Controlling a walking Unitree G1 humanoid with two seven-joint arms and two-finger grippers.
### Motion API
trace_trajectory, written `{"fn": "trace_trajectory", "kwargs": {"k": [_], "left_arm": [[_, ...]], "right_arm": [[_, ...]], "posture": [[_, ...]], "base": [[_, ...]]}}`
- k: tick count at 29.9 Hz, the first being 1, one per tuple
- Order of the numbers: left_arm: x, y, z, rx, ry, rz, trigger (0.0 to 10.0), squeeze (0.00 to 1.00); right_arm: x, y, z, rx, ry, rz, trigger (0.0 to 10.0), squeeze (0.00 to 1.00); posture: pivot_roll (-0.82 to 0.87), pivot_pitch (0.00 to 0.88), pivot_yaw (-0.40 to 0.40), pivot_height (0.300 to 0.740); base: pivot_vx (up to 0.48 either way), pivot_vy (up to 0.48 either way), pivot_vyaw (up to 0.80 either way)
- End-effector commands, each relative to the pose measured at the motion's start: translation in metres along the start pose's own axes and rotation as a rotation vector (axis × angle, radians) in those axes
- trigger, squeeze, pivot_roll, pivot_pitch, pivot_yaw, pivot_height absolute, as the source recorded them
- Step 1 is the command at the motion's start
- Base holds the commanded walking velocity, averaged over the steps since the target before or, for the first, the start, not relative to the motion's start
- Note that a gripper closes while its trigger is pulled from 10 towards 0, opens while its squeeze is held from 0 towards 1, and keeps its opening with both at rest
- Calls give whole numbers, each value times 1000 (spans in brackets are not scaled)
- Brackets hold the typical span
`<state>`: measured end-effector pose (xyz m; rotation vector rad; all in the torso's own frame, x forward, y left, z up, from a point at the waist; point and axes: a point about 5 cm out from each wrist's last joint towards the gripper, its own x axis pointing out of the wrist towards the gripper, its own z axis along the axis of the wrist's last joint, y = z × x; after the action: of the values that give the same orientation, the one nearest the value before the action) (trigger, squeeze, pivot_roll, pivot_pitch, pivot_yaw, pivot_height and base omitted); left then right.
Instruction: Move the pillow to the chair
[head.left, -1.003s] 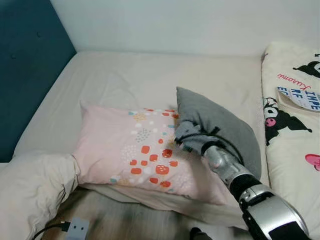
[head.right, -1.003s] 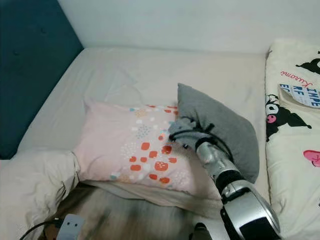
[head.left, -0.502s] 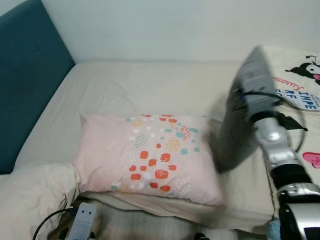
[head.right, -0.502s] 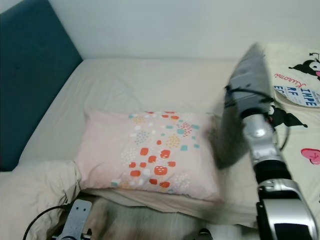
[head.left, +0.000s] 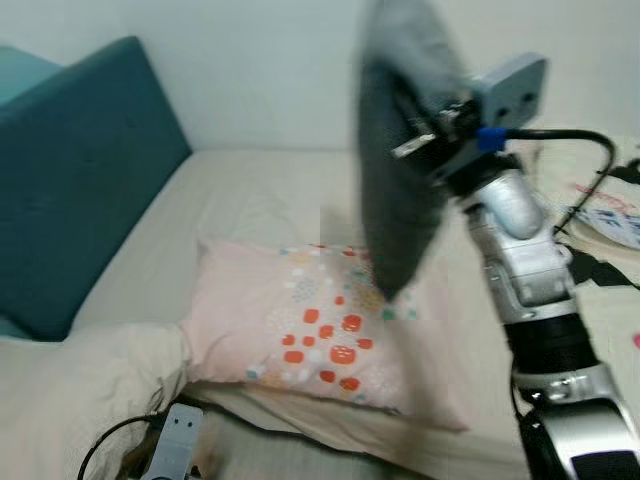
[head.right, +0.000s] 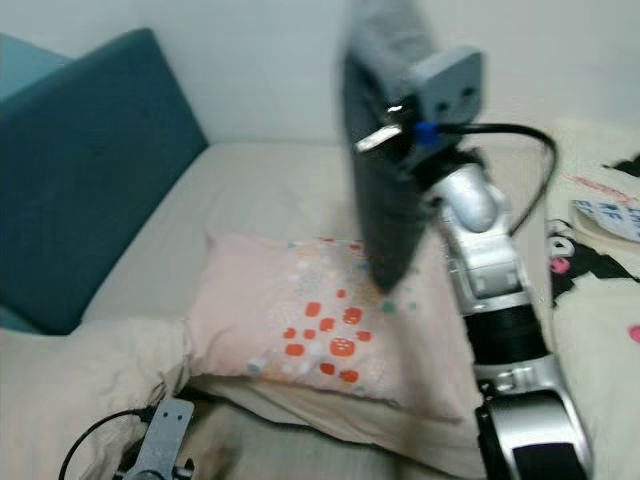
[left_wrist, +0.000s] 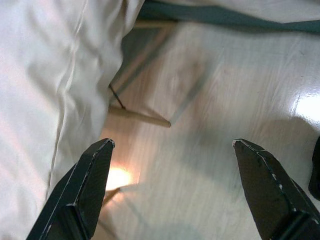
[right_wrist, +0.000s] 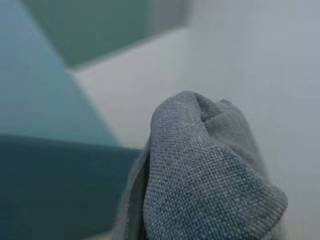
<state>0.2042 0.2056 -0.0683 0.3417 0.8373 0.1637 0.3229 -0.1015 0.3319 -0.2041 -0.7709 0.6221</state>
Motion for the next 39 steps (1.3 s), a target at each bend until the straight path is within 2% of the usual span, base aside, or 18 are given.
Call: {"fn": "trace_trajectory", "kwargs": {"k": [1, 2, 5, 6, 7, 12, 14, 16, 20, 21, 24, 28, 32, 39], "left_arm": [[-2, 3, -13, 2, 47, 2, 10000, 0], [-2, 4, -15, 9, 49, 1, 10000, 0], [-3, 4, -16, 13, 51, 0, 10000, 0], [-3, 5, -19, 15, 61, -6, 10000, 0], [-4, 4, -21, 18, 65, -10, 10000, 0], [-4, 4, -23, 9, 75, -12, 10000, 0], [-4, 4, -24, -8, 86, -10, 10000, 0], [-5, 4, -25, -14, 89, -10, 10000, 0], [-5, 1, -26, -68, 109, 5, 10000, 0], [-5, 1, -26, -68, 109, 5, 10000, 0], [-6, 0, -27, -118, 120, 16, 10000, 0], [-6, 0, -27, -125, 122, 18, 10000, 0], [-7, 0, -30, -186, 134, 33, 10000, 0], [-7, -1, -30, -216, 128, 47, 10000, 0]], "right_arm": [[5, 16, 12, 42, -64, 70, 0, 0], [6, 23, 10, 70, -62, 91, 0, 0], [6, 28, 10, 95, -58, 109, 0, 0], [2, 37, 6, 162, -42, 137, 0, 0], [1, 41, 4, 190, -35, 148, 0, 0], [-4, 55, -3, 263, -9, 180, 0, 0], [-11, 70, -18, 304, 48, 218, 0, 0], [-14, 76, -24, 316, 72, 231, 0, 0], [-36, 95, -59, 341, 225, 262, 0, 0], [-36, 95, -59, 341, 225, 262, 0, 0], [-50, 106, -73, 332, 309, 291, 0, 0], [-52, 108, -75, 330, 321, 298, 0, 0], [-60, 114, -83, 349, 370, 332, 0, 0], [-64, 119, -86, 366, 377, 368, 0, 0]], "posture": [[-210, 57, 112, 740], [-208, 59, 112, 740], [-208, 59, 112, 740], [-209, 68, 115, 740], [-209, 70, 115, 740], [-211, 77, 114, 740], [-212, 78, 114, 740], [-212, 78, 114, 740], [-229, 89, 83, 740], [-229, 89, 83, 740], [-234, 89, 59, 740], [-234, 89, 59, 740], [-231, 83, 2, 740], [-218, 77, -51, 740]], "base": [[0, 0, 794], [0, 0, 794], [0, 0, 794], [0, 0, 794], [0, 0, 794], [0, 0, 794], [0, 0, 794], [0, 0, 794], [0, 0, 794], [0, 0, 794], [0, 0, 794], [0, 0, 794], [-125, 157, 794], [-107, 141, 794]]}}
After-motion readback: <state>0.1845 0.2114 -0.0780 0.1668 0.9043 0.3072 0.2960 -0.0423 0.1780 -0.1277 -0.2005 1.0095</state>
